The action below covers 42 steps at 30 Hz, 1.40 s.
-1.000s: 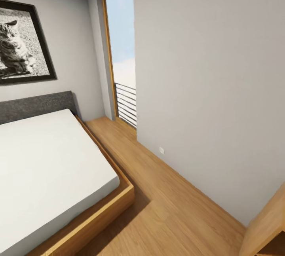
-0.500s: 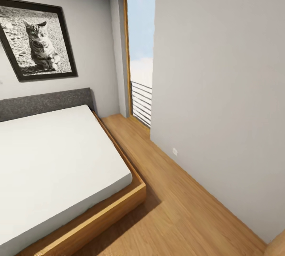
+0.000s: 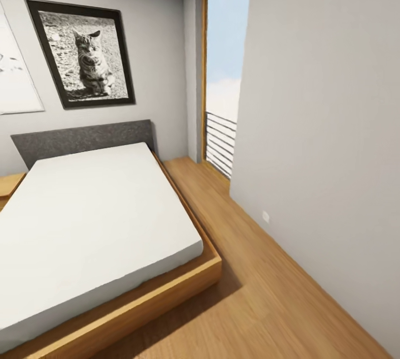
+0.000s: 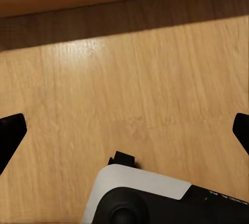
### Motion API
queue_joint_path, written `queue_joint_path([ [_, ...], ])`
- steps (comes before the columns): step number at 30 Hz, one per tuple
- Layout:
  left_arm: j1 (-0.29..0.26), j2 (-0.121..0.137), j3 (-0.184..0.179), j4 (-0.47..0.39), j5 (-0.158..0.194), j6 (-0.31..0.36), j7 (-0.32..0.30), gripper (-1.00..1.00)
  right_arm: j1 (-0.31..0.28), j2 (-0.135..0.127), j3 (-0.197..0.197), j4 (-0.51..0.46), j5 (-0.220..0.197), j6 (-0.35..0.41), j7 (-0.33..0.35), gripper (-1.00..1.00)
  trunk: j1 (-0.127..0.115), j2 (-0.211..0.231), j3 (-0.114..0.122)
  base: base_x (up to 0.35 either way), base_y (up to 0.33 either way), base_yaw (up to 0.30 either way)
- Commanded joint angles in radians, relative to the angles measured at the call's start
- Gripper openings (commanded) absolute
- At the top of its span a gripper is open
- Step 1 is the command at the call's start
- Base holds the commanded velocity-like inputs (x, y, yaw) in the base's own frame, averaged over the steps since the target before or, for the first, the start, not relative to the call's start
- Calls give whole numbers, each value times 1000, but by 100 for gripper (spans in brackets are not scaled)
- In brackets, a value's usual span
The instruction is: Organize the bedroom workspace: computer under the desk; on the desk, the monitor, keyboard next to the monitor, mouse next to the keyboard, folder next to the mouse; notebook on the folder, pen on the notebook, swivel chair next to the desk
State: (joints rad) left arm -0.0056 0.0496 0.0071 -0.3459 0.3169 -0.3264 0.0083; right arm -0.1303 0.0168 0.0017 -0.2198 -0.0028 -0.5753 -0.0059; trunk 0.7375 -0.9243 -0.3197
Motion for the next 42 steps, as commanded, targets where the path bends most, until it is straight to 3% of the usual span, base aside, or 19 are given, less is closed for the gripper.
queue_joint_path([
  [1,-1,0,1,0,1,-3,1,100,0,0,1,0,0,-3,-1,100,0,-1,-2,0,0,264],
  [42,-1,1,1,0,2,-3,1,100,0,-1,0,0,0,-3,-1,100,0,-1,-26,0,0,265],
])
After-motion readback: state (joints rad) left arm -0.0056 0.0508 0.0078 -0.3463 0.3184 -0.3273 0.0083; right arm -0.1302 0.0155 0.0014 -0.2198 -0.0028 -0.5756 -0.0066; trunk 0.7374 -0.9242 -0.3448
